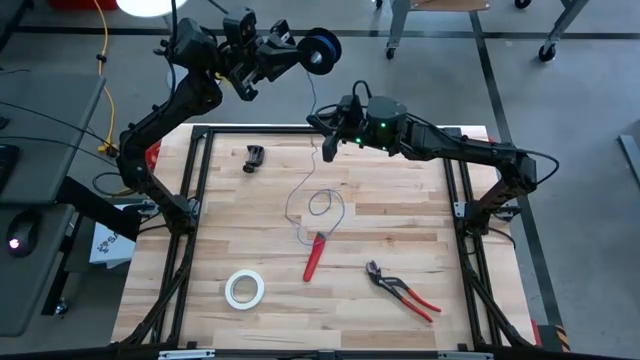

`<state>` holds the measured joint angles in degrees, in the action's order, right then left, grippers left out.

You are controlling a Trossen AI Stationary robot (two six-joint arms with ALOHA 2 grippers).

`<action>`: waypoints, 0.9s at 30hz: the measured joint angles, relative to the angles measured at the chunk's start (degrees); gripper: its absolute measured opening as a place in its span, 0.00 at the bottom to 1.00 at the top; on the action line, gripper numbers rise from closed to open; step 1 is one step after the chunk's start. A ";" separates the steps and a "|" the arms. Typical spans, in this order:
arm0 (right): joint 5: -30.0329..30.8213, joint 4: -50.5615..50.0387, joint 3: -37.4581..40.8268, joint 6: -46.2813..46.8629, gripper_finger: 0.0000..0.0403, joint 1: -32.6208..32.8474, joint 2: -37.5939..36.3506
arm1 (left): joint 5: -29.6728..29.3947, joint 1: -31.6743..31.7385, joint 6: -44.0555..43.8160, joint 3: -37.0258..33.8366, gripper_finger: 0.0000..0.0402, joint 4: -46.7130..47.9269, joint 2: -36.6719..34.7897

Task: Coil cords
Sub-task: Coil the blue wire cable onto the black spool

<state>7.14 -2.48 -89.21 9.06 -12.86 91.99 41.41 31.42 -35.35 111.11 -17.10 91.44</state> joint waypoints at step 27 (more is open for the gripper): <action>-5.27 -20.37 0.02 -0.75 0.00 -2.44 -16.40 | 6.59 15.15 8.39 -0.02 0.00 59.65 -8.24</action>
<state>1.87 -22.84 -89.19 8.31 -15.30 75.59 47.99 46.57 -26.97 111.09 42.55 83.19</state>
